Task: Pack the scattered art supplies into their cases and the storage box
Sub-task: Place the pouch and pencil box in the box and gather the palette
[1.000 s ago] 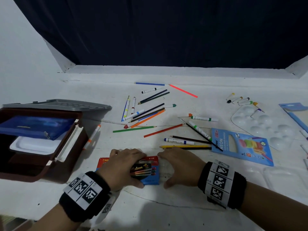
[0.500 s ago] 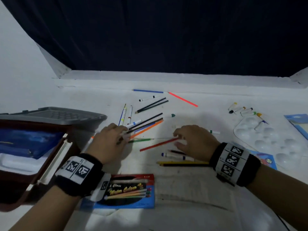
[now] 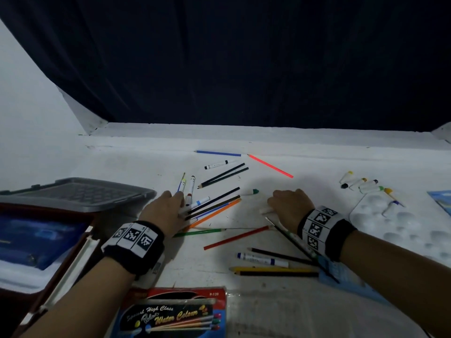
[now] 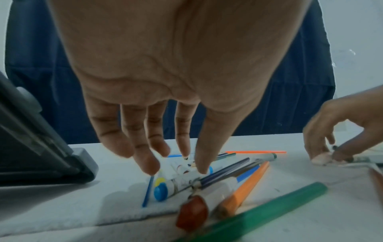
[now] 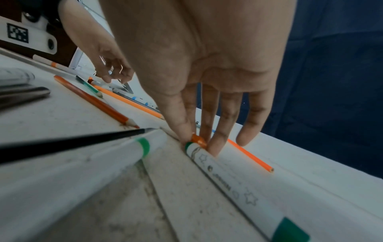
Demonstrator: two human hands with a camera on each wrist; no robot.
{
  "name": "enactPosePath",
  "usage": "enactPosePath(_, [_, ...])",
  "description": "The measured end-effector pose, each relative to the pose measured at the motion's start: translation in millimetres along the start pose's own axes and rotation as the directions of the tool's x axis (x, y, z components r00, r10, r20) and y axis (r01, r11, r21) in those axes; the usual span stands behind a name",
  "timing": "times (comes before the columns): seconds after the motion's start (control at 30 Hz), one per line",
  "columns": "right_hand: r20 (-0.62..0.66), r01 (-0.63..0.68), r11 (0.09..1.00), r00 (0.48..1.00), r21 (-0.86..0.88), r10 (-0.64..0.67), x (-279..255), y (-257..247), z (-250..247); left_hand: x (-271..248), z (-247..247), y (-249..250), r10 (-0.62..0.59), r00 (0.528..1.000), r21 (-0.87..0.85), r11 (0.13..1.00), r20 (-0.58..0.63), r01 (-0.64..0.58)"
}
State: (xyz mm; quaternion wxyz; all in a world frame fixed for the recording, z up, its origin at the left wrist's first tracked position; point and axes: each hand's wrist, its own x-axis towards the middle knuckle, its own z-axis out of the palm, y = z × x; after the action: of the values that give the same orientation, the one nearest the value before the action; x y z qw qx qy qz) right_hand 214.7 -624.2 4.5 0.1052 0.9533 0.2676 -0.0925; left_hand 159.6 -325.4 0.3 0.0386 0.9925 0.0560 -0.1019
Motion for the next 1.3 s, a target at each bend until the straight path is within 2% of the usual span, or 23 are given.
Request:
enactPosePath(0.1, [-0.087, 0.012, 0.999, 0.996, 0.049, -0.008, -5, -3, -1, -5, 7, -1, 0.027, 0.999, 0.056, 0.998, 0.038, -0.030])
enactPosePath(0.2, [-0.222, 0.045, 0.972, 0.975, 0.232, 0.008, -19, -11, -2, -10, 10, -2, 0.037, 0.999, 0.055, 0.998, 0.039, -0.039])
enactPosePath(0.3, [-0.342, 0.118, 0.867, 0.938, 0.485, 0.064, -43, -26, -5, -14, 8, -3, 0.047, 0.999, 0.012, 0.999, 0.009, -0.047])
enactPosePath(0.4, [-0.405, 0.225, 0.733, 0.911, 0.642, 0.076, -70, -41, -4, -19, 3, -2, 0.066, 0.998, -0.029, 0.997, -0.015, -0.066])
enactPosePath(0.5, [-0.352, 0.244, 0.550, 0.931, 0.798, 0.099, -101, -57, 1, -43, -8, 2, 0.159, 0.972, -0.155, 0.970, -0.170, -0.186])
enactPosePath(0.57, [-0.252, 0.192, 0.459, 0.965, 0.867, 0.072, -116, -65, 7, -70, -12, 9, 0.257, 0.910, -0.264, 0.900, -0.325, -0.348])
enactPosePath(0.63, [-0.153, 0.128, 0.428, 0.988, 0.894, 0.025, -126, -72, 17, -101, -13, 22, 0.355, 0.861, -0.368, 0.794, -0.365, -0.484])
enactPosePath(0.67, [-0.111, 0.097, 0.413, 0.994, 0.905, 0.008, -130, -75, 21, -115, -11, 30, 0.393, 0.854, -0.435, 0.740, -0.340, -0.513])
enactPosePath(0.73, [-0.054, 0.056, 0.435, 0.998, 0.899, -0.018, -135, -81, 30, -132, -2, 46, 0.445, 0.857, -0.549, 0.662, -0.259, -0.510])
enactPosePath(0.8, [-0.025, 0.041, 0.515, 0.999, 0.856, -0.039, -139, -86, 35, -139, 10, 59, 0.485, 0.853, -0.569, 0.653, -0.192, -0.499])
enactPosePath(0.9, [-0.017, 0.033, 0.548, 0.999, 0.836, -0.034, -143, -90, 40, -136, 23, 71, 0.529, 0.844, -0.476, 0.723, -0.088, -0.502])
enactPosePath(1.03, [-0.044, 0.041, 0.569, 0.999, 0.821, -0.009, -144, -94, 42, -126, 26, 79, 0.509, 0.856, -0.301, 0.833, 0.088, -0.464])
enactPosePath(1.2, [-0.025, 0.020, 0.606, 1.000, 0.795, 0.000, -142, -97, 43, -118, 11, 95, 0.501, 0.824, -0.164, 0.865, 0.265, -0.474])
enactPosePath(1.3, [-0.020, 0.016, 0.638, 1.000, 0.769, -0.001, -139, -98, 42, -115, 9, 105, 0.507, 0.822, -0.150, 0.862, 0.259, -0.484])
